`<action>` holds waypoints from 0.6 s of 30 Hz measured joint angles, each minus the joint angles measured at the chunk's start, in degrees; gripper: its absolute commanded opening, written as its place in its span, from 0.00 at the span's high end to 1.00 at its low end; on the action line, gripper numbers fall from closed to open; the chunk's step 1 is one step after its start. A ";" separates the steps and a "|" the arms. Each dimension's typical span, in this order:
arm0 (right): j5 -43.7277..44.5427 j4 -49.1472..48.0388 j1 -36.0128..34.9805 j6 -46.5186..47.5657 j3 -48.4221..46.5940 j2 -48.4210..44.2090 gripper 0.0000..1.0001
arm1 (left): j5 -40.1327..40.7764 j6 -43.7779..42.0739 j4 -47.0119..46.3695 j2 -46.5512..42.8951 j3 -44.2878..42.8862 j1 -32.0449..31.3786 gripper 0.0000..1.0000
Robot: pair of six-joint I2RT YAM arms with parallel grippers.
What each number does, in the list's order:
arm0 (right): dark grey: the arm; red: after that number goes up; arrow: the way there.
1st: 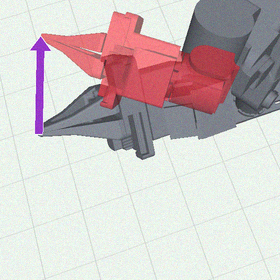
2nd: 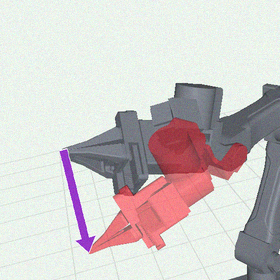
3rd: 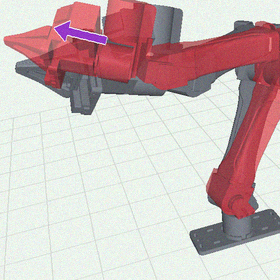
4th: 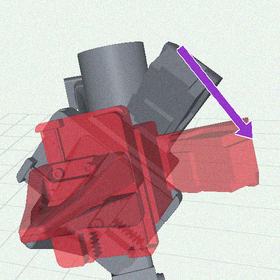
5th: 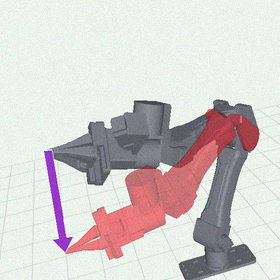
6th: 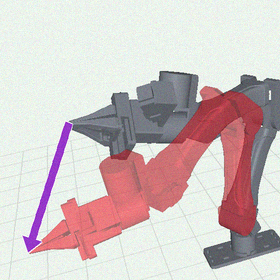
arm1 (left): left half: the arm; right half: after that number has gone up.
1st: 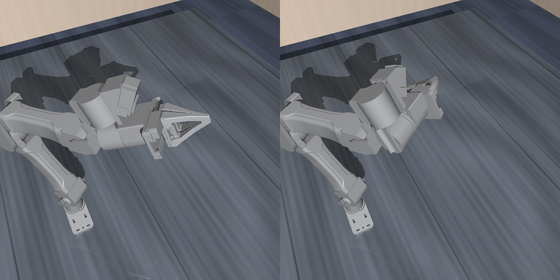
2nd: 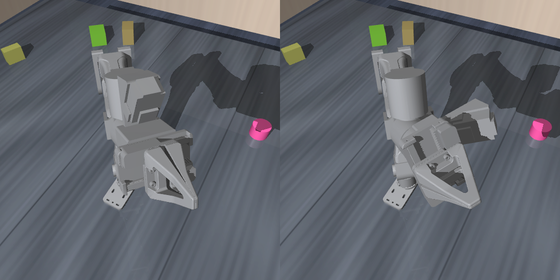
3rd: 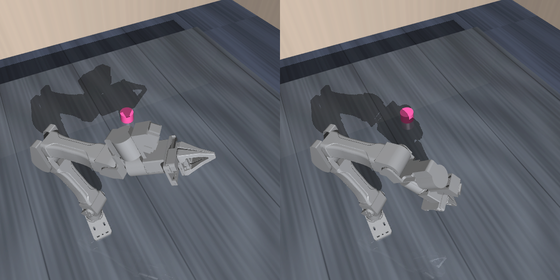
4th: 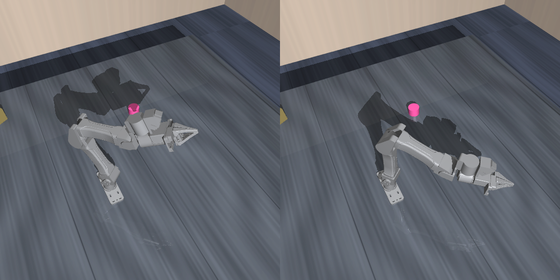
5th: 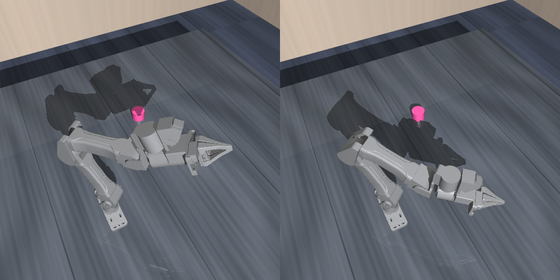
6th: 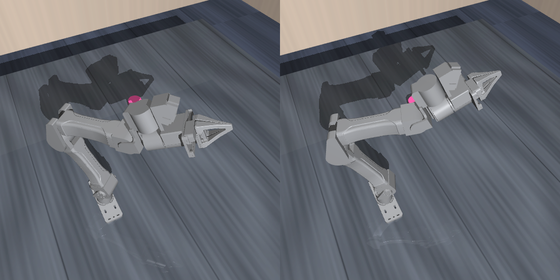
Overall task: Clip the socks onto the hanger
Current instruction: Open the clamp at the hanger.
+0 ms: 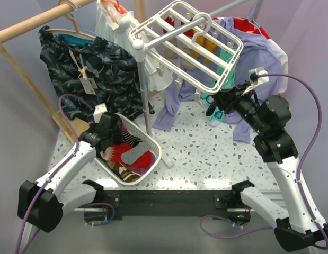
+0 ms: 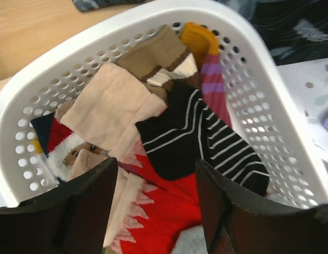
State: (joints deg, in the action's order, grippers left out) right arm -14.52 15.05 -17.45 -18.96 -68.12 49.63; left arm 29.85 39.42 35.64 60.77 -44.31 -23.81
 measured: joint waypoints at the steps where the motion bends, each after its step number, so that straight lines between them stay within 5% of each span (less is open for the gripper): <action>1: 0.00 0.00 0.00 -0.02 0.00 0.00 0.85 | -0.61 -0.09 -0.70 0.26 0.68 0.96 0.38; 10: 0.00 0.00 0.00 0.00 0.00 -0.02 0.85 | -4.46 -0.68 -7.82 5.46 4.70 5.09 0.55; 18: 0.00 0.00 0.00 0.02 0.00 -0.02 0.85 | -5.66 -1.05 -12.07 9.75 4.96 6.08 0.48</action>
State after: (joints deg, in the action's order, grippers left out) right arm -14.52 15.05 -17.45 -18.94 -68.12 49.60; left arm 24.18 38.37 23.57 70.52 -39.35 -17.74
